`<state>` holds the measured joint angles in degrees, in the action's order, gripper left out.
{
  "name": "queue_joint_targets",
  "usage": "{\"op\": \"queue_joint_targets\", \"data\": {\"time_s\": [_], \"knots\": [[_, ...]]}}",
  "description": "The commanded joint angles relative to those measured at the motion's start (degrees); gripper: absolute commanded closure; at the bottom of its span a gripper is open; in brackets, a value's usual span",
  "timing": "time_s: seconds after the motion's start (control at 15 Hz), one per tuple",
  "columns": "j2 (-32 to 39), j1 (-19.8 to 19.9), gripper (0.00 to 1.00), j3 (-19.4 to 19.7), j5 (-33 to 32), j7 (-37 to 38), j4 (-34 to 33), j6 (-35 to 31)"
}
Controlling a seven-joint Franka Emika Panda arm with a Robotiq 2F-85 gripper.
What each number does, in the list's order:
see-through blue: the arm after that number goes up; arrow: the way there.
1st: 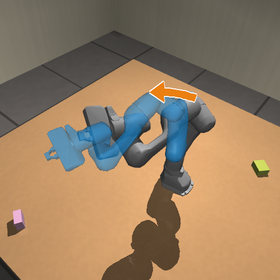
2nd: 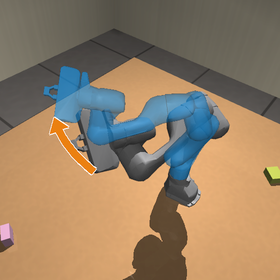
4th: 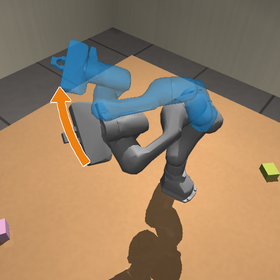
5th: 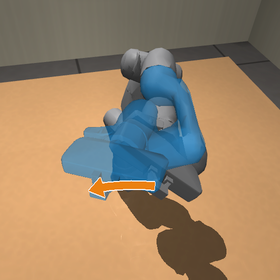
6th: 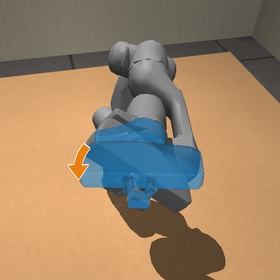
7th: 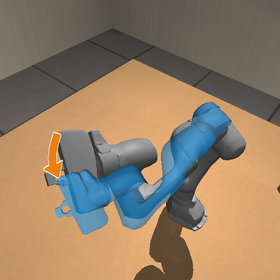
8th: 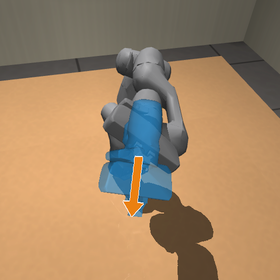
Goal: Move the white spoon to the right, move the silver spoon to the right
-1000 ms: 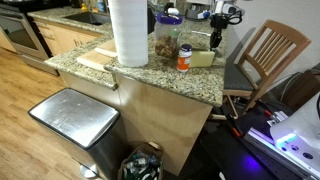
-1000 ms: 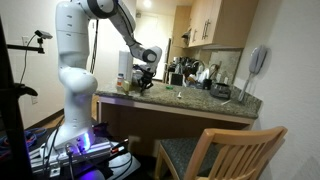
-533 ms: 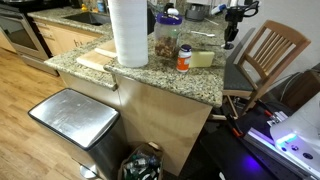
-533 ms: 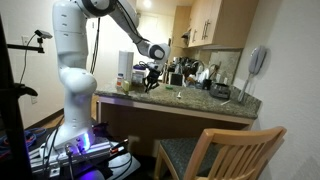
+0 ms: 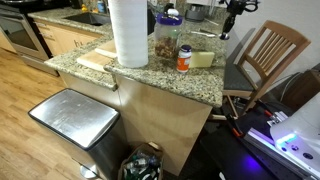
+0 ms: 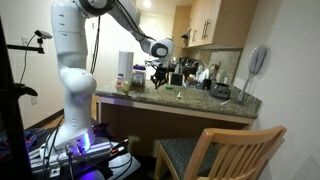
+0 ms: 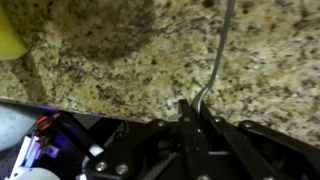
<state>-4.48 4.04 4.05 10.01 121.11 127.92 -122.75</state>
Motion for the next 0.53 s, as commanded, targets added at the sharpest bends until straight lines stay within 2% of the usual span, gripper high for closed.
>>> {"op": "queue_joint_targets", "data": {"time_s": [0.0,0.13,0.2,0.33,0.4,0.47], "knots": [[1.9,1.7,0.98,1.2,1.8,0.3,-2.1,-10.2],[5.5,2.1,0.98,1.4,-0.8,3.0,-3.2,-16.1],[1.7,1.7,0.91,1.3,0.2,1.4,-1.6,-12.0],[3.9,1.7,0.91,1.6,-0.4,2.3,-2.0,-14.8],[4.6,1.7,0.98,1.7,-0.4,2.3,-2.3,-15.2],[6.5,1.4,0.98,1.5,-3.7,5.6,-1.9,-17.2]]}}
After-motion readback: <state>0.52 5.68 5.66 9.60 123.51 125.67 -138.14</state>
